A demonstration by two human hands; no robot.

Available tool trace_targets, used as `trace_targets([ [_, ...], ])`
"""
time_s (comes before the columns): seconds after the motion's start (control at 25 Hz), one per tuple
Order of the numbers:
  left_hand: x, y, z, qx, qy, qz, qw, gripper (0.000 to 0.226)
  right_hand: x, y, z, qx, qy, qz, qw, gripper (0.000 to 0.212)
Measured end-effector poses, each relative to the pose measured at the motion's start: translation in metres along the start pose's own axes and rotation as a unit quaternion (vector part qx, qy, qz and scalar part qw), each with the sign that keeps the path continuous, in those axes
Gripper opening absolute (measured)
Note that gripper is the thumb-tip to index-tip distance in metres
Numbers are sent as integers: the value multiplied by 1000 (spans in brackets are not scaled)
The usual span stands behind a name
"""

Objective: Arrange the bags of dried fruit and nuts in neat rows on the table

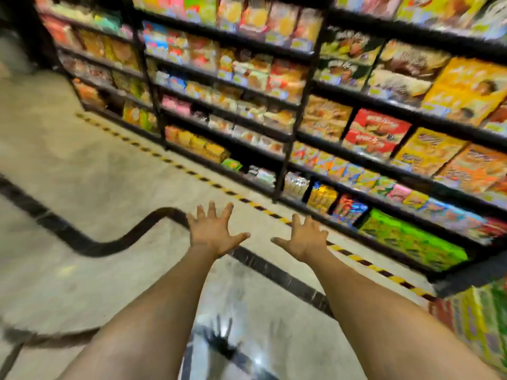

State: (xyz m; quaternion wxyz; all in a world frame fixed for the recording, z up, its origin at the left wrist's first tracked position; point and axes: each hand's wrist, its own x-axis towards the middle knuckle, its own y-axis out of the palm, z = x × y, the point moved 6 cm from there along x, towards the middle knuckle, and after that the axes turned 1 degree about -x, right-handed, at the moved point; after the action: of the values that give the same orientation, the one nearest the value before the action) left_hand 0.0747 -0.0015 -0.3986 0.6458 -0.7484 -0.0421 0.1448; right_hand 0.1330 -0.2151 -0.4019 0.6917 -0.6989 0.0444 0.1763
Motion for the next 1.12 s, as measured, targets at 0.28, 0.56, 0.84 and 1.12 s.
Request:
trace_targets([
  [0.28,-155,80,232,-61,-273,45,959,96,-61,111,240,-103,-233,92,963,95],
  [0.56,-392,127,405,-121,-513,44,849,99,-229,207,474,-195,-478,139,845,87],
  [0.84,-632,146,491,-143,-692,-4,707,101,-445,278,629,-256,-659,104,699,91],
  [1.12,-800,135,512,-117,-811,-62,570,101,-608,299,717,-245,-779,70,573,86],
])
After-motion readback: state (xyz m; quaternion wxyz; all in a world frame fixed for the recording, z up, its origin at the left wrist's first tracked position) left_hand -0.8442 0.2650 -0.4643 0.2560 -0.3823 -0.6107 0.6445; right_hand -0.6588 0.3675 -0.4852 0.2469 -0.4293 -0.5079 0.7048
